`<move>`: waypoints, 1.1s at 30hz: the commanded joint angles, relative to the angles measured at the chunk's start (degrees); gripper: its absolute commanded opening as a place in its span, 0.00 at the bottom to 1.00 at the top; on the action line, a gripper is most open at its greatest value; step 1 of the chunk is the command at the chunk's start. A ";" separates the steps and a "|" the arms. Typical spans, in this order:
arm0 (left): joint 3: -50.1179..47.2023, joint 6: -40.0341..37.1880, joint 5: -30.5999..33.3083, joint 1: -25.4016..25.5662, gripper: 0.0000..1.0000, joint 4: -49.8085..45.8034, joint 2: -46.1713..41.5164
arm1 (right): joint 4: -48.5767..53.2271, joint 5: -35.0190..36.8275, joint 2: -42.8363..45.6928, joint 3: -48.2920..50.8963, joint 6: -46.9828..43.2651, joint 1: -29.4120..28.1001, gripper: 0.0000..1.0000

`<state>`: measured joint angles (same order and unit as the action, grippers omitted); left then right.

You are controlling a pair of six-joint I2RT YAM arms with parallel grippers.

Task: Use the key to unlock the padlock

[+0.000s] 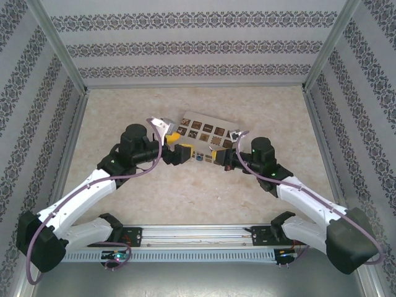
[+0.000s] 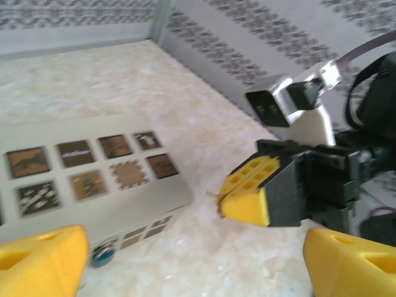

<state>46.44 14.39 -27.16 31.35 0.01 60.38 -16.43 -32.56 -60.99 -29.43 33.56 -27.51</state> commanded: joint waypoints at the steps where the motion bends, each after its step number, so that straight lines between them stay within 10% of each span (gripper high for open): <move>1: -2.34 -2.20 7.97 -0.63 0.91 -3.13 -1.73 | 0.40 1.88 -2.66 -3.05 -0.74 1.43 0.00; 33: -8.14 1.64 2.86 -1.81 0.85 3.83 17.97 | -1.45 -2.42 -27.49 -7.57 -4.39 6.88 0.00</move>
<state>37.26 16.69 -22.61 30.68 0.89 77.14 -19.33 -34.76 -86.15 -37.06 30.00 -20.38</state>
